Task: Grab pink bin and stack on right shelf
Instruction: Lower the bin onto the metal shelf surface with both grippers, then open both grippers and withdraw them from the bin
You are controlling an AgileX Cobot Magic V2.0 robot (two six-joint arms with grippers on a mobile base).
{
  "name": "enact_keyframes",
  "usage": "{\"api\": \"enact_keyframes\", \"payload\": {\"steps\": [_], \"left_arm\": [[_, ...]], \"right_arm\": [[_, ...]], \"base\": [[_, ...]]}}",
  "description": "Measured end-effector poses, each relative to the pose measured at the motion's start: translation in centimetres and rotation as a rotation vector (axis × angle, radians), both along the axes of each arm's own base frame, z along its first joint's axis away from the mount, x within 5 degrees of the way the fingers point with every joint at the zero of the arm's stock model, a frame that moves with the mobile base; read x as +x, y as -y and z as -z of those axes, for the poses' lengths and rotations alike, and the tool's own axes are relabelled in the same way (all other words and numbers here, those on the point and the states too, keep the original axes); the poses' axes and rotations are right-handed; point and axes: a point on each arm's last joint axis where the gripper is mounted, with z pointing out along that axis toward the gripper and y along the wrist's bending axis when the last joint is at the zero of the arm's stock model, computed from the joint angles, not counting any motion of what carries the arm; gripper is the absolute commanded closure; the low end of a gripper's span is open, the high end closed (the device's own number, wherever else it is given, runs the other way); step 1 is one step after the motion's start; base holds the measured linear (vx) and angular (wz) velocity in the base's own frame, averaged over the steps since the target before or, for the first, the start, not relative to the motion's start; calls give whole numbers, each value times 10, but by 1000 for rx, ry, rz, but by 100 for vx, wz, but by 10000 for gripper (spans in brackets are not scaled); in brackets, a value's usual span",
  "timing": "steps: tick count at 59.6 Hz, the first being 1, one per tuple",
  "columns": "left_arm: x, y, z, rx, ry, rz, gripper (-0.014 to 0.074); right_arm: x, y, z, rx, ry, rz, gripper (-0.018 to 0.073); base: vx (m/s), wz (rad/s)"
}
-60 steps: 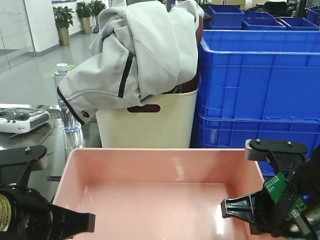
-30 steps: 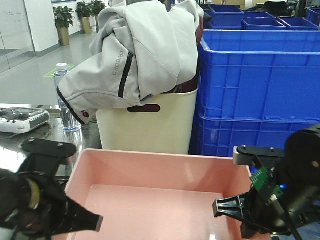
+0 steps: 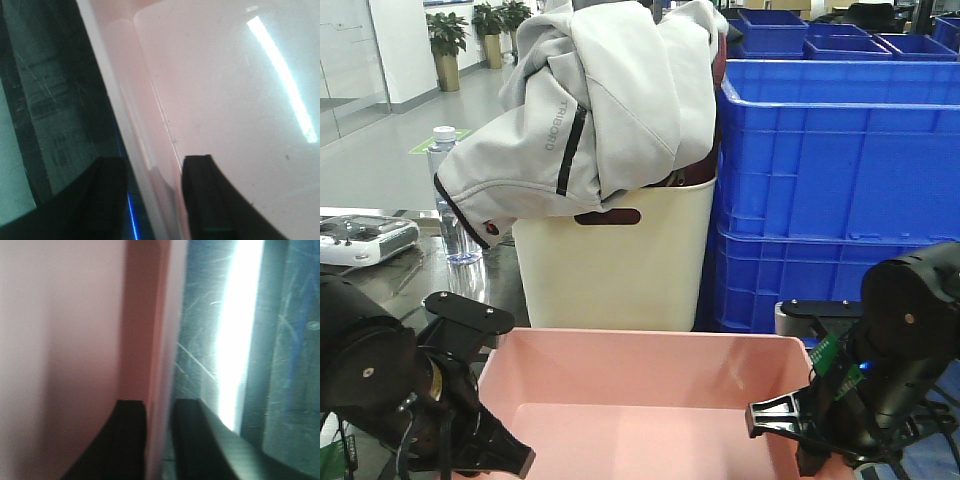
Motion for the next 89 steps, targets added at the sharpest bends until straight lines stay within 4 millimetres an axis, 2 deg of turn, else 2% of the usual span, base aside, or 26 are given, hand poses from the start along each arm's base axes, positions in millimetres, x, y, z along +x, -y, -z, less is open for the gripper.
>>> {"api": "enact_keyframes", "payload": {"steps": [8,15,21,28,31,34,45,55,64,75,82,89], "left_arm": [[-12,-7,-19,-28,43,8,88],[-33,-16,-47,-82,105,44,99],[-58,-24,-70,-146,151,113,108],[-96,-36,-90,-227,216,220,115],[-112,-41,-92,-254,235,270,115],[-127,-46,-92,-283,248,310,115],[-172,-64,-67,-340,286,402,115],[-199,-80,-45,-357,344,410,115],[-211,-88,-30,-355,382,404,115],[-209,-93,-23,-370,383,291,120],[-205,-98,-22,-355,396,214,187],[-204,-100,-22,-327,410,201,327]], "right_arm": [[-9,6,-18,0,60,-24,45],[-25,13,-41,16,146,-61,11],[-52,21,-61,37,246,-125,13],[-88,31,-65,49,319,-235,13],[-107,37,-68,46,371,-299,13],[-124,42,-68,49,408,-348,13],[-177,54,-60,84,507,-467,13],[-206,64,-46,99,554,-481,13],[-216,70,-32,103,547,-438,13],[-215,73,-24,81,522,-391,64],[-215,74,-24,85,520,-378,178],[-215,74,-24,86,521,-376,312]], "base": [[0,0],[0,0],[0,0],[0,0],[0,0],[0,0],[0,0],[0,0],[0,0],[0,0],[0,0],[0,0]]}}
